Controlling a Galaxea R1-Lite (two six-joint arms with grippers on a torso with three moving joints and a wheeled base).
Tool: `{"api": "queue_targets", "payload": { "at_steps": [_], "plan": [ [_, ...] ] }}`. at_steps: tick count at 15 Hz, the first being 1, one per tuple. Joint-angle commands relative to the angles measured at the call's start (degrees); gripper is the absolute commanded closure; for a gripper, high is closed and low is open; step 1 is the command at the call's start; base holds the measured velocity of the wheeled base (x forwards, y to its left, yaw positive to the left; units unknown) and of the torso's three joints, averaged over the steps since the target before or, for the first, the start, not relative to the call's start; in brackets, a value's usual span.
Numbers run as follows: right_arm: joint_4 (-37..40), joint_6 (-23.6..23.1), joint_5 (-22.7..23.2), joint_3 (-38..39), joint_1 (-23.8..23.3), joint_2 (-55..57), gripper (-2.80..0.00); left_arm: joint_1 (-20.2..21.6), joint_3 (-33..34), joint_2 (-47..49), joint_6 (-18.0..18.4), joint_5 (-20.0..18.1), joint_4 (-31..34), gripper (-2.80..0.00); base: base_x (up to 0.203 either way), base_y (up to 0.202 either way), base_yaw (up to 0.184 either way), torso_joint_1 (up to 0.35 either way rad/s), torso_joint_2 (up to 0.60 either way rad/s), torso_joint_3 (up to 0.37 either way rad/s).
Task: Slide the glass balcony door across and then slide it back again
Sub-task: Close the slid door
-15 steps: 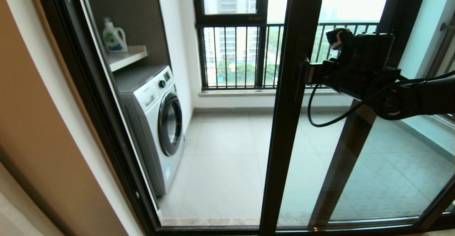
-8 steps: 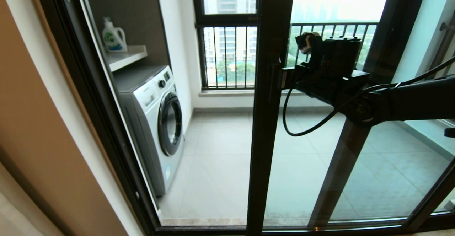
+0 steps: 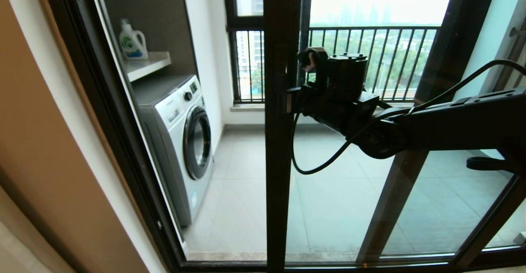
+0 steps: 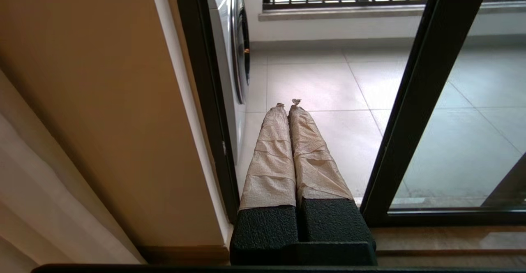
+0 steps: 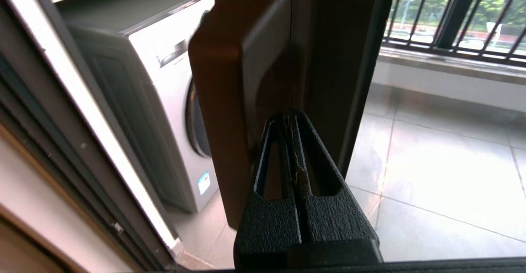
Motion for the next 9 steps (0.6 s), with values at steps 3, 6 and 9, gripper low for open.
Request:
{"api": "queue_targets", "payload": {
  "at_steps": [3, 6, 9],
  "plan": [
    [-0.25, 0.20, -1.48, 0.63, -0.48, -1.35, 0.00, 0.01, 0.00, 0.08, 0.02, -0.01, -0.04, 0.00, 0.000, 0.000, 0.000, 0.000, 0.00, 0.000],
    [-0.25, 0.14, -1.51, 3.98, -1.95, -4.55, 0.00, 0.01, 0.00, 0.08, 0.02, -0.01, 0.04, 0.00, 0.000, 0.000, 0.000, 0.000, 0.00, 0.000],
    [-0.25, 0.10, -1.18, 11.68, -3.44, -12.75, 0.00, 0.01, 0.00, 0.08, 0.02, -0.01, 0.04, 0.00, 0.000, 0.000, 0.000, 0.000, 0.00, 0.000]
  ]
}}
